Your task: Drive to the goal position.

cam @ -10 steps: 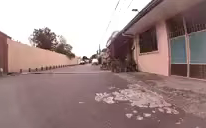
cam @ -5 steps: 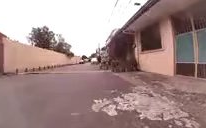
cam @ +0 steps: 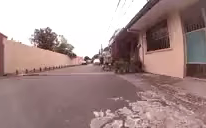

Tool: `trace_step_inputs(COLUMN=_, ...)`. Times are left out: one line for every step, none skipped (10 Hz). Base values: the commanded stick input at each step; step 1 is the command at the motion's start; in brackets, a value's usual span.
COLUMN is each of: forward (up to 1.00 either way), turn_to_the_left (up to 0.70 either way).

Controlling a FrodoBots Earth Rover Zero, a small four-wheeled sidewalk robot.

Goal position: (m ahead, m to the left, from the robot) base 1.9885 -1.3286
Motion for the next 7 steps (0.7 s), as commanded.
trace_step_inputs(forward=0.70, turn_to_the_left=0.00)
trace_step_inputs(forward=0.70, turn_to_the_left=0.00)
trace_step_inputs(forward=0.70, turn_to_the_left=0.00)
trace_step_inputs(forward=0.70, turn_to_the_left=0.00)
trace_step_inputs(forward=0.70, turn_to_the_left=0.00)
trace_step_inputs(forward=0.70, turn_to_the_left=0.00)
trace_step_inputs(forward=0.70, turn_to_the_left=0.00)
